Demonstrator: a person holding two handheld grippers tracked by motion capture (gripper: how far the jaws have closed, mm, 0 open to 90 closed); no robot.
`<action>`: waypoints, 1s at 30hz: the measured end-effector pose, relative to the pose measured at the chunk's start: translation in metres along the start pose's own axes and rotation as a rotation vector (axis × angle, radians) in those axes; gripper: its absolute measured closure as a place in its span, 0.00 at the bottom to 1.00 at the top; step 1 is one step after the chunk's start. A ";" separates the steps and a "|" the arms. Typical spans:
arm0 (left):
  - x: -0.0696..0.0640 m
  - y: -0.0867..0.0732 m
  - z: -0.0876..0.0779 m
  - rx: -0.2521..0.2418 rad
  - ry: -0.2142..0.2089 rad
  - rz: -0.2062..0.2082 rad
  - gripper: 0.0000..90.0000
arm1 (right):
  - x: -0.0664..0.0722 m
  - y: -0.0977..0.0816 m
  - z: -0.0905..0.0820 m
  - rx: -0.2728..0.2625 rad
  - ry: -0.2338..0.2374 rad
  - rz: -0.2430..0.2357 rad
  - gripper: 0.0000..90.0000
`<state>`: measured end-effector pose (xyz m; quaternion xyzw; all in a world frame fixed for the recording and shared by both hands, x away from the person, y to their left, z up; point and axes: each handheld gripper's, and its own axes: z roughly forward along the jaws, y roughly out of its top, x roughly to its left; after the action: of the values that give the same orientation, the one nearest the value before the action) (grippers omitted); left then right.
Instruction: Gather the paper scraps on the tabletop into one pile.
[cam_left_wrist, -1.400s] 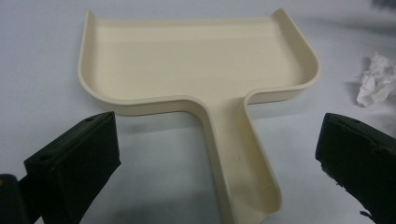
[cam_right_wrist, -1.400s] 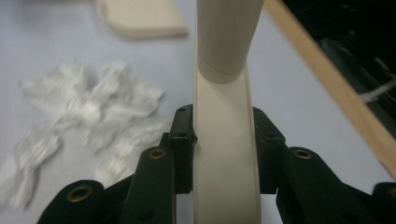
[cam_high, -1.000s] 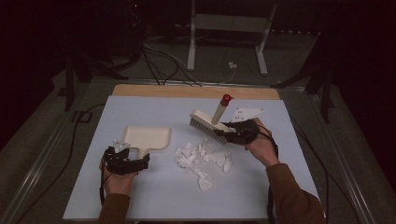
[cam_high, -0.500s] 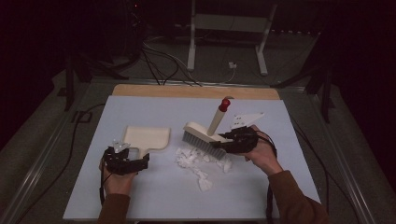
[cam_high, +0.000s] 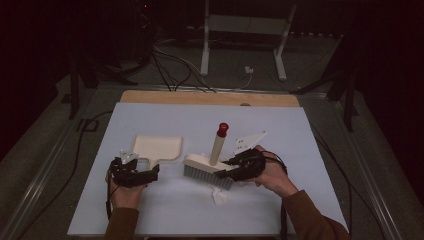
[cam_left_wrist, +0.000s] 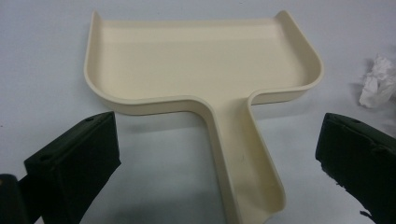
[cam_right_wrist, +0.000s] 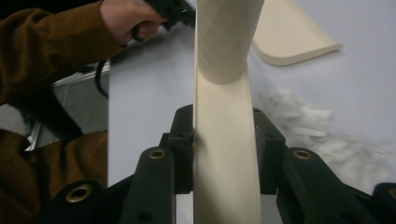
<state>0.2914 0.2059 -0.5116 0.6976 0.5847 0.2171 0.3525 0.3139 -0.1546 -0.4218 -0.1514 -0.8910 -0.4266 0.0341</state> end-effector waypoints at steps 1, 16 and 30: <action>0.000 0.000 0.000 0.002 -0.001 0.002 0.01 | 0.001 -0.001 0.002 0.002 0.009 -0.003 0.75; -0.001 0.000 0.001 0.008 -0.001 0.010 0.01 | 0.022 -0.017 0.029 0.110 0.142 0.016 0.75; 0.000 0.000 0.001 0.005 0.001 0.005 0.01 | -0.009 -0.025 0.029 0.131 -0.040 -0.185 0.75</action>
<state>0.2916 0.2054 -0.5122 0.6998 0.5838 0.2166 0.3500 0.3172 -0.1486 -0.4605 -0.0747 -0.9277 -0.3656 -0.0134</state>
